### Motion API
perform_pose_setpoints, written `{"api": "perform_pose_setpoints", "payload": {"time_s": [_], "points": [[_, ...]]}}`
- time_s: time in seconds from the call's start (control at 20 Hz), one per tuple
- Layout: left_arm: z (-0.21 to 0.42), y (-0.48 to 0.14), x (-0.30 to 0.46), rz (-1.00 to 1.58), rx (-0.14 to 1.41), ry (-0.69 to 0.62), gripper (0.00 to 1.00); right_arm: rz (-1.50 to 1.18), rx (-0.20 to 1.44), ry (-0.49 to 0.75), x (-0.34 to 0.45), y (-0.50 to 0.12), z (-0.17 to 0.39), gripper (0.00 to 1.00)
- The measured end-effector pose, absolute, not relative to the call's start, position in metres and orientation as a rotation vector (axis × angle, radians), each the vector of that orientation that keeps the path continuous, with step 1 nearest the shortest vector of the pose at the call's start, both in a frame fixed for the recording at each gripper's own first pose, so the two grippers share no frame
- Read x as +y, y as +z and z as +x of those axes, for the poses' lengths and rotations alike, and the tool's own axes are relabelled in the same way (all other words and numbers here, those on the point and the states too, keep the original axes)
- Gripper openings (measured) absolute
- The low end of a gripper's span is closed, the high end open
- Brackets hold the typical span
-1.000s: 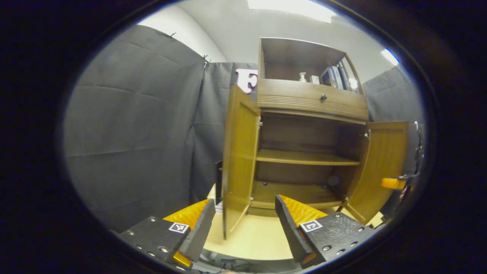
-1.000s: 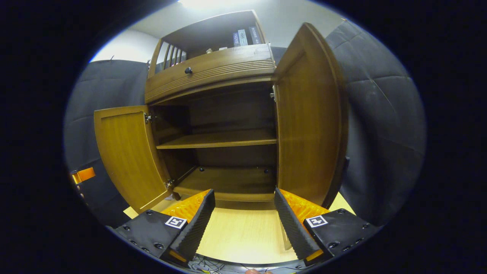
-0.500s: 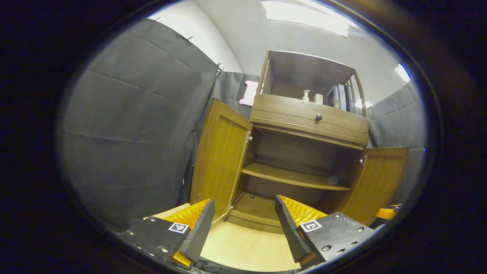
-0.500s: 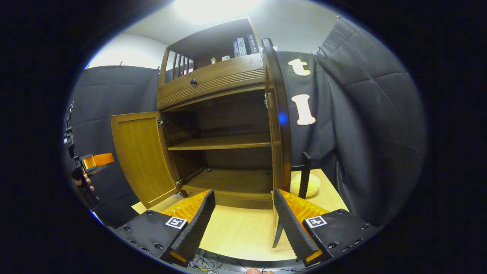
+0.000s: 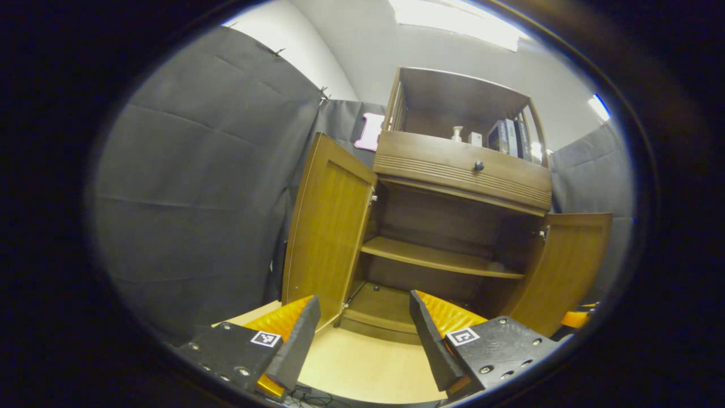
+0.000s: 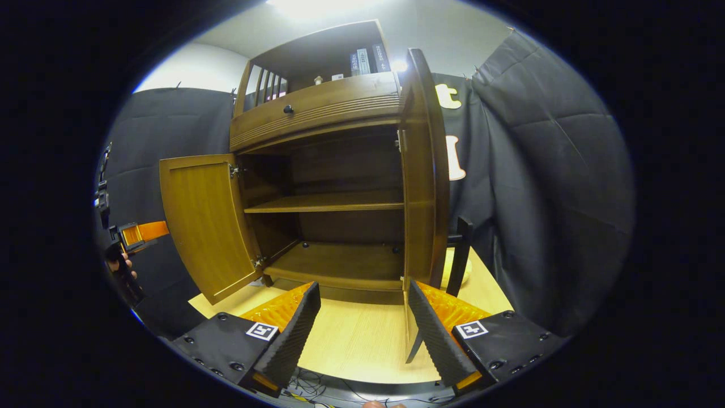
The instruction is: Open the right door of the double-door shoe cabinet with the right hand, and open the left door with the left hand.
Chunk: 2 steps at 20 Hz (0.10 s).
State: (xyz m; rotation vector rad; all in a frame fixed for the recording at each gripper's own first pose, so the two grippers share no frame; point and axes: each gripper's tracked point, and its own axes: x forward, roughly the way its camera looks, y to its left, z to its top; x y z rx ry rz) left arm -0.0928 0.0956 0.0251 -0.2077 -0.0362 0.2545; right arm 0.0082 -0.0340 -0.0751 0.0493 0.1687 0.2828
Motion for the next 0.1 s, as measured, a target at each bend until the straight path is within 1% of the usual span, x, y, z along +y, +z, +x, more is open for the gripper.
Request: {"api": "perform_pose_setpoints", "payload": {"time_s": [0.1], "points": [[-0.0801, 0.0300, 0.0993, -0.179, -0.054, 0.223, 0.92, 0.023, 0.154, 0.254, -0.0377, -0.0716, 0.0069, 0.98]]}}
